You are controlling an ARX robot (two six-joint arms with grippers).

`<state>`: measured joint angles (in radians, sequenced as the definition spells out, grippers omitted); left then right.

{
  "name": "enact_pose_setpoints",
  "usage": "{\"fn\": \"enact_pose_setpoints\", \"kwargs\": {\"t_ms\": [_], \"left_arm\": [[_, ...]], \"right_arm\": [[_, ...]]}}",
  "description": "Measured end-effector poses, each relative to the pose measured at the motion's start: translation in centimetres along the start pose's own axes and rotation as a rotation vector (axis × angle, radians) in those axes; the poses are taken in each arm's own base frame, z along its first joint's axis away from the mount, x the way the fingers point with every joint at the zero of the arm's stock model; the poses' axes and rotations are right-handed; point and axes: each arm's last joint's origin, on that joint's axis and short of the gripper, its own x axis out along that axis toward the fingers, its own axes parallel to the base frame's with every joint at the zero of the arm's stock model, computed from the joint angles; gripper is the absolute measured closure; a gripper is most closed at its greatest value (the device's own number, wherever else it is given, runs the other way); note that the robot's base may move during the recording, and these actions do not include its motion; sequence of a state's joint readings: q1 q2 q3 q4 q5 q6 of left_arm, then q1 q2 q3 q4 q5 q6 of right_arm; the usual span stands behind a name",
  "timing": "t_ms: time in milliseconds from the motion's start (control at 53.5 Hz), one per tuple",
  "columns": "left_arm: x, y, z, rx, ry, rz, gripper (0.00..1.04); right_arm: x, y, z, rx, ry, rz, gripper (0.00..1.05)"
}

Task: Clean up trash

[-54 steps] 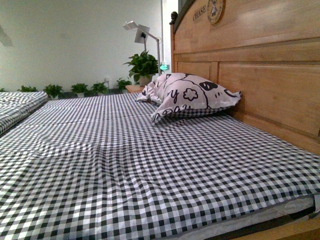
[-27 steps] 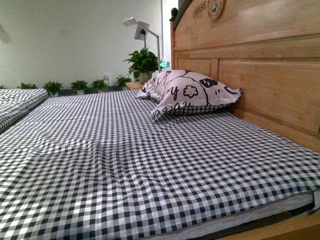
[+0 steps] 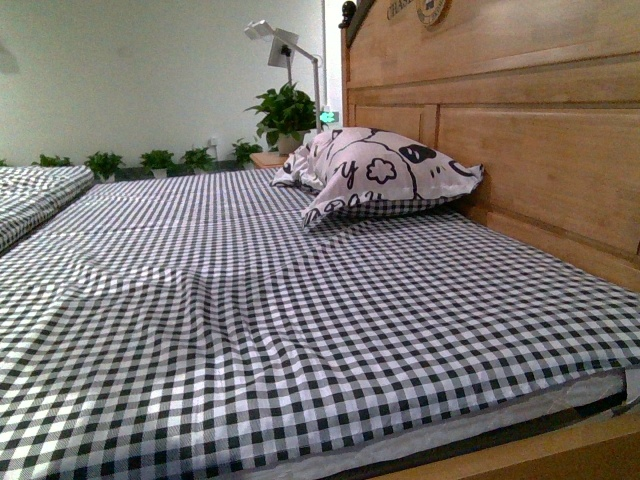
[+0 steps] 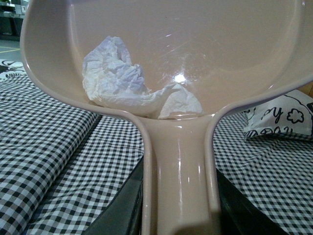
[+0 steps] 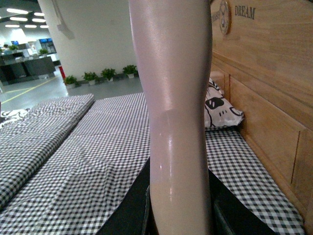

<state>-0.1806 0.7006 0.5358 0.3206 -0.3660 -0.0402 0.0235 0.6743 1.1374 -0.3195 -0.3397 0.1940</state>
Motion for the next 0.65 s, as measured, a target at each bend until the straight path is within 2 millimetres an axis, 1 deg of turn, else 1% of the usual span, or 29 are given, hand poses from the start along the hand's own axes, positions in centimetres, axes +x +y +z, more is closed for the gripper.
{"fn": "enact_pose_setpoints", "kwargs": {"t_ms": [654], "left_arm": [[0.00, 0.00, 0.00, 0.000, 0.000, 0.000, 0.79]], "right_arm": [[0.00, 0.00, 0.00, 0.000, 0.000, 0.000, 0.85]]}}
